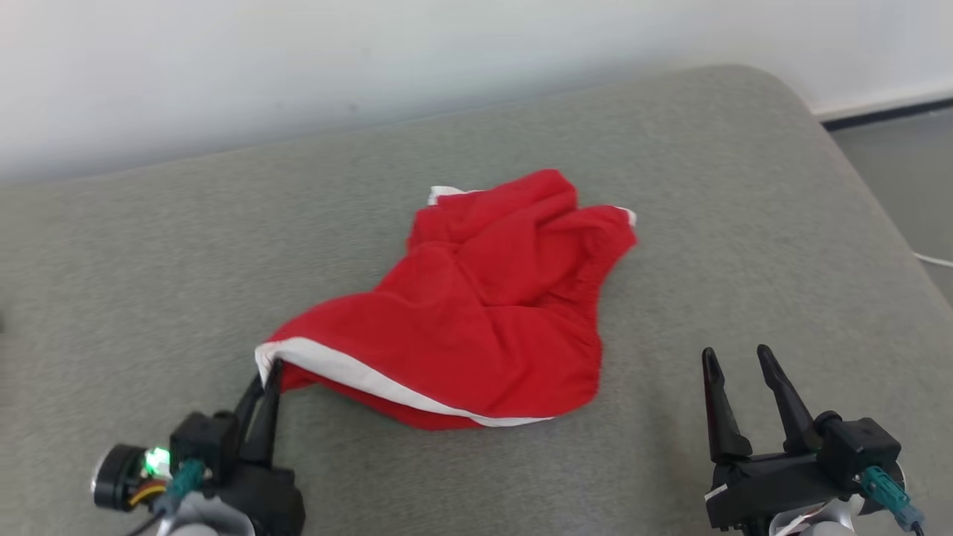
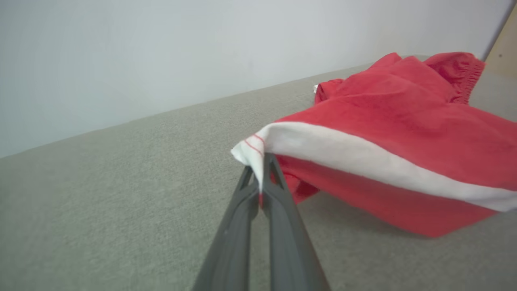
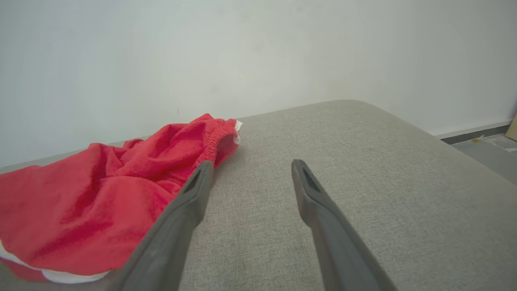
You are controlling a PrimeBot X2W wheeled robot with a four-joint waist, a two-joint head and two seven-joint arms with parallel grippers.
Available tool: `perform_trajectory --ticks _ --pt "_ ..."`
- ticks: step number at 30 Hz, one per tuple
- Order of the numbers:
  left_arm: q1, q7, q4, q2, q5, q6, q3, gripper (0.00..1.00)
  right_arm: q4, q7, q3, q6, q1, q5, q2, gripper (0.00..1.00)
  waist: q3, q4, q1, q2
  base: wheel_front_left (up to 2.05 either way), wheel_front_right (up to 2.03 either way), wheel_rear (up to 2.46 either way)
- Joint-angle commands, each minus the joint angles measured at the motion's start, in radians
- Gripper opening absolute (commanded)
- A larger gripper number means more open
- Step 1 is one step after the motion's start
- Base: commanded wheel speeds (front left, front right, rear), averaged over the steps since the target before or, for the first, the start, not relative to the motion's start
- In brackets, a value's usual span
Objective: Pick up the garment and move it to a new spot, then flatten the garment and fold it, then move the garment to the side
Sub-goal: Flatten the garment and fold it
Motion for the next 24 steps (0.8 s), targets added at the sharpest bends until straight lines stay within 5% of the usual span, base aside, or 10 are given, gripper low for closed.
perform_trajectory --ticks 1,7,14,15,16,17,24 --pt "0.029 0.004 -0.021 0.000 0.002 0.003 -0.003 0.00 -0.002 0.000 0.002 0.001 0.009 -0.002 -0.004 1.00 -0.030 0.095 0.0000 0.0000 0.00 0.00 0.00" --pt "0.178 0.023 -0.145 -0.028 -0.011 0.020 -0.039 0.00 0.002 0.000 0.001 0.001 0.014 0.000 -0.008 1.00 -0.024 0.157 0.0000 0.0000 0.00 0.00 0.00" --pt "0.267 0.015 -0.097 -0.061 -0.046 0.019 -0.057 0.00 0.015 0.000 0.004 0.001 0.027 0.002 -0.020 1.00 -0.038 0.188 0.0000 0.0000 0.00 0.00 0.00" --pt "0.269 0.013 -0.088 -0.061 -0.047 0.020 -0.056 0.16 0.017 0.000 0.003 0.001 0.026 0.003 -0.021 1.00 -0.042 0.192 0.0000 0.0000 0.00 0.00 0.00" --pt "0.270 0.009 -0.083 -0.064 -0.050 0.026 -0.051 0.83 0.018 0.000 0.003 0.001 0.027 0.004 -0.023 1.00 -0.046 0.194 0.0000 0.0000 0.00 0.00 0.00" --pt "0.271 0.004 -0.083 -0.070 -0.057 0.028 -0.045 1.00 0.020 0.000 0.002 0.001 0.028 0.005 -0.025 1.00 -0.050 0.197 0.0000 0.0000 0.00 0.00 0.00" --pt "0.297 -0.014 -0.196 -0.078 -0.084 0.054 0.037 1.00 0.020 0.000 -0.007 0.001 0.048 0.002 -0.023 1.00 -0.077 0.212 0.0000 0.0000 0.00 0.00 0.00"
